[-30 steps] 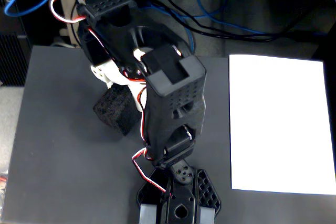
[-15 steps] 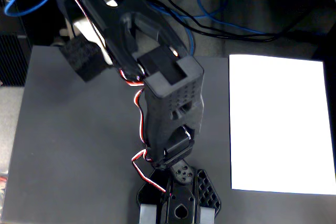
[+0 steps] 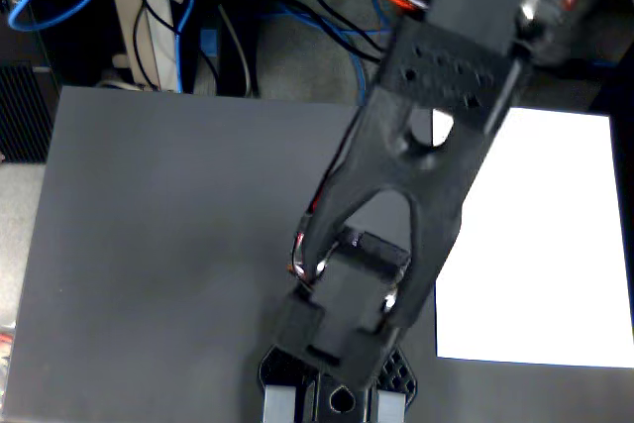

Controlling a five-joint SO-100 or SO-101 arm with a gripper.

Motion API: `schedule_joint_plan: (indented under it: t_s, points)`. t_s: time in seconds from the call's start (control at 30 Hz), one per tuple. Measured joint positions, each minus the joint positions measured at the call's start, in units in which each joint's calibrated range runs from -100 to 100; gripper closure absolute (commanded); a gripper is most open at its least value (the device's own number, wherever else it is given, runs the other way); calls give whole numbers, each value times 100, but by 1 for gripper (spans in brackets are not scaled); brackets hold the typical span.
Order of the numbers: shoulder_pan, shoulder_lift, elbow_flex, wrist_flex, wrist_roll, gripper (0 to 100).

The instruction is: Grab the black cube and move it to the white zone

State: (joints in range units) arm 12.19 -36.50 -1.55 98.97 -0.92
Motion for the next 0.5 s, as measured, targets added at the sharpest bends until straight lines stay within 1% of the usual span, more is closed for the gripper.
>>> schedule_joint_plan:
  t_s: [0.07,0.17,0.23,0.3,0.37,0.47,0.5]
  points:
    - [524,-108,0,0,163,99]
    - [1507,-117,82,0,556,99]
    - [2031,-117,786,-291,829,99]
    - [2415,-117,1901,-1001,1039,98]
    - [2585,-117,2687,-1335,1206,98]
    - [2585,0,2843,-1386,1385,98]
    - [2518,283,2843,-1386,1427,98]
